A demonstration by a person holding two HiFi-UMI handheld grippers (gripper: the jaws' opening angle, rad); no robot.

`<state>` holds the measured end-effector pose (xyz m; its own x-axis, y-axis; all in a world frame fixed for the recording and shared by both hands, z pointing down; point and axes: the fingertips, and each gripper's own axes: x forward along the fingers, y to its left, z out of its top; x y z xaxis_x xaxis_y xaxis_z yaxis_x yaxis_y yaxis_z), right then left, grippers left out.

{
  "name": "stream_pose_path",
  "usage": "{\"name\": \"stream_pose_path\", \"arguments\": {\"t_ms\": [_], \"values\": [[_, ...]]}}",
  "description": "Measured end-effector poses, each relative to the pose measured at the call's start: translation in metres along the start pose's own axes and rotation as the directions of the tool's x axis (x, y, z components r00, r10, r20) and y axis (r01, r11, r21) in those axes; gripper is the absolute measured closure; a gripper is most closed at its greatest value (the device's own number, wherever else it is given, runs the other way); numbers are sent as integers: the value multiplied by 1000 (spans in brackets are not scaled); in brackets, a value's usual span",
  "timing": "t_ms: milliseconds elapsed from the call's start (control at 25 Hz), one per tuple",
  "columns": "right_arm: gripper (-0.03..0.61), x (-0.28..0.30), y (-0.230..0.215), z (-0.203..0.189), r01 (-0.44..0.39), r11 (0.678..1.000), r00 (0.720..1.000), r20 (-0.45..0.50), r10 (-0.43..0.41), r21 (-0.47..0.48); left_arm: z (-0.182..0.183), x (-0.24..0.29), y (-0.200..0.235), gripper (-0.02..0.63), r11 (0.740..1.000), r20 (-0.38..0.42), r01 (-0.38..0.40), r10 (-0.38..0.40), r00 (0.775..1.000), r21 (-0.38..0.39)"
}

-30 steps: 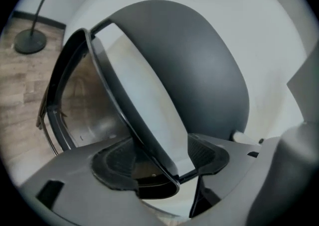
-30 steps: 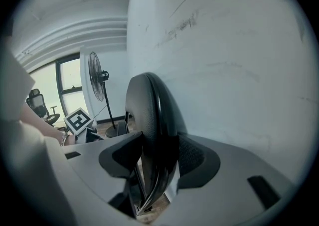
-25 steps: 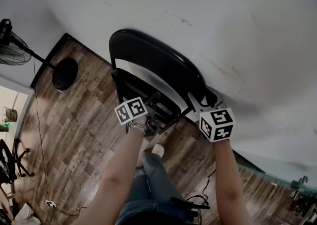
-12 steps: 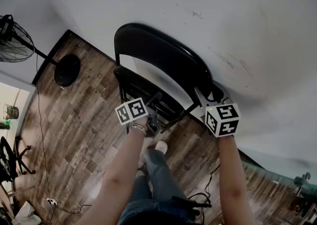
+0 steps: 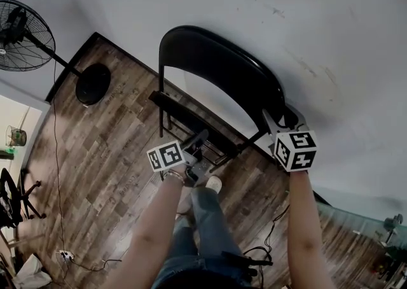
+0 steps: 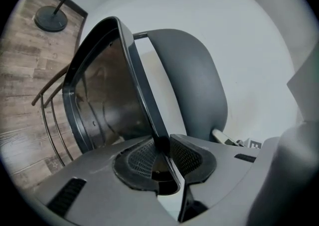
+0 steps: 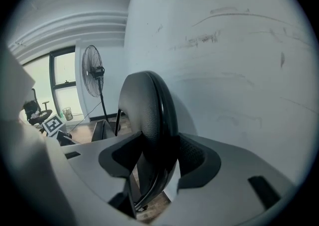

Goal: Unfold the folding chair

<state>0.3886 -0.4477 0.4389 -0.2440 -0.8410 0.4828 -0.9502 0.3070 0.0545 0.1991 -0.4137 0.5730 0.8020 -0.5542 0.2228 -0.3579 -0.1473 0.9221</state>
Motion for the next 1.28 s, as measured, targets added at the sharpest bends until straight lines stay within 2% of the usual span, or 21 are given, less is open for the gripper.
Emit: {"name": "stream_pose_path", "arguments": {"t_ms": [200, 360, 520, 560, 600, 640, 760, 920, 1120, 1280], "values": [[371, -12, 21, -5, 17, 1000, 1000, -9, -17, -1, -16, -44, 10, 526, 1000, -35, 24, -24, 999, 3], [371, -23, 43, -10, 30, 1000, 1000, -10, -30, -5, -29, -77, 21, 520, 999, -43, 21, -22, 999, -27], [371, -33, 61, -15, 42, 999, 999, -21, -42, -5, -39, -105, 27, 499, 1000, -93, 3, -3, 996, 1], [371, -35, 66, -17, 45, 999, 999, -23, -46, -5, -40, -111, 26, 428, 1000, -101, 12, -12, 995, -4], [371, -37, 71, -18, 49, 999, 998, -25, -49, -5, -39, -116, 25, 329, 999, -103, 21, -23, 994, -24], [371, -40, 75, -20, 53, 999, 998, -25, -53, -7, -39, -121, 25, 281, 999, -101, 20, -25, 995, -50], [371, -48, 89, -25, 65, 998, 998, -24, -65, -13, -46, -136, 36, 238, 997, -107, -51, 44, 993, -64], [368, -58, 110, -32, 91, 996, 995, -32, -91, -14, -60, -161, 57, 235, 986, -106, -159, 153, 982, -45], [368, -69, 137, -41, 103, 994, 994, -44, -104, -25, -78, -189, 82, 233, 969, -150, -244, 238, 960, -22], [365, -76, 151, -48, 126, 992, 989, -70, -127, -25, -91, -209, 97, 234, 959, -184, -281, 271, 945, -31]]}}
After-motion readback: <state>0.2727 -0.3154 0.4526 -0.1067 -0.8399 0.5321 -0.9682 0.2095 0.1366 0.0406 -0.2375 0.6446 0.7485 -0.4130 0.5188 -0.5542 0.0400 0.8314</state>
